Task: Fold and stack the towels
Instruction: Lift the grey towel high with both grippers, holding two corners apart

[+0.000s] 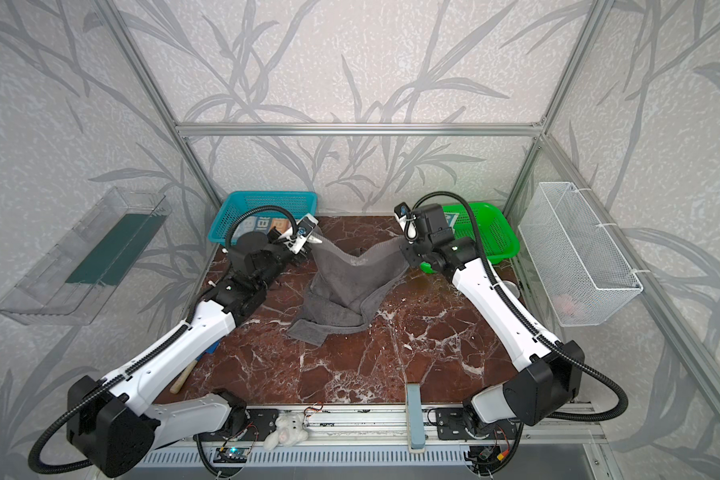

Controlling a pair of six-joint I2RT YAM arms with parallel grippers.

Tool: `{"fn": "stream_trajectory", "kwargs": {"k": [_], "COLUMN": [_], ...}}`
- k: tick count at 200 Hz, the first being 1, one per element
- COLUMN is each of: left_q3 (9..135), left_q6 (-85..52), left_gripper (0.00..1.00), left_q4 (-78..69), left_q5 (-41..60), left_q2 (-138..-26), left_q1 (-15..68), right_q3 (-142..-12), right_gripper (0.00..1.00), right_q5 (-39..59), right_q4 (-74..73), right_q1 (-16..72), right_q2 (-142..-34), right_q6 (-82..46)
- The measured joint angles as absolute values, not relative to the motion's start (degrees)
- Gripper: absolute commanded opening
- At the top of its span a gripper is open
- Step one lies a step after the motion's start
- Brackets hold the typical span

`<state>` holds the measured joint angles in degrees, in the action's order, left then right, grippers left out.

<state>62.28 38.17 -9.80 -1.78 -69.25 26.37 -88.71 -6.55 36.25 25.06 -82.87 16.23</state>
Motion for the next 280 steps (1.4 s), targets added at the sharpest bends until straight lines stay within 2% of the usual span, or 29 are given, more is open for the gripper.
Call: {"fn": "stream_trajectory", "kwargs": {"k": [44, 133, 234, 259, 280], "left_q3": [81.36, 103.33, 101.75, 101.73, 102.54], "left_q6": [46.61, 55.13, 52.45, 52.84, 55.90], "left_gripper": [0.00, 0.00, 0.00, 0.00, 0.00], "left_q4": [-7.73, -5.78, -8.05, -9.30, -10.96], "left_q5": [2.04, 10.24, 20.93, 20.34, 17.52], "left_q2": [-71.50, -73.01, -64.51, -65.65, -69.49], "left_q1": [26.20, 26.20, 26.30, 26.35, 26.04], "right_q3": [-106.41, -126.13, -129.64, -131.07, -137.05], "right_gripper": [0.00, 0.00, 0.00, 0.00, 0.00], "right_q5": [-3.86, -0.97, 5.93, 6.33, 7.79], "right_q4": [34.44, 35.68, 40.62, 40.40, 40.49], "right_q1": [23.81, 22.96, 22.98, 22.22, 18.59], "right_q2": [-82.59, -81.54, -75.18, -77.45, -84.93], "right_q6": [24.69, 29.47, 29.17, 28.91, 26.92]}}
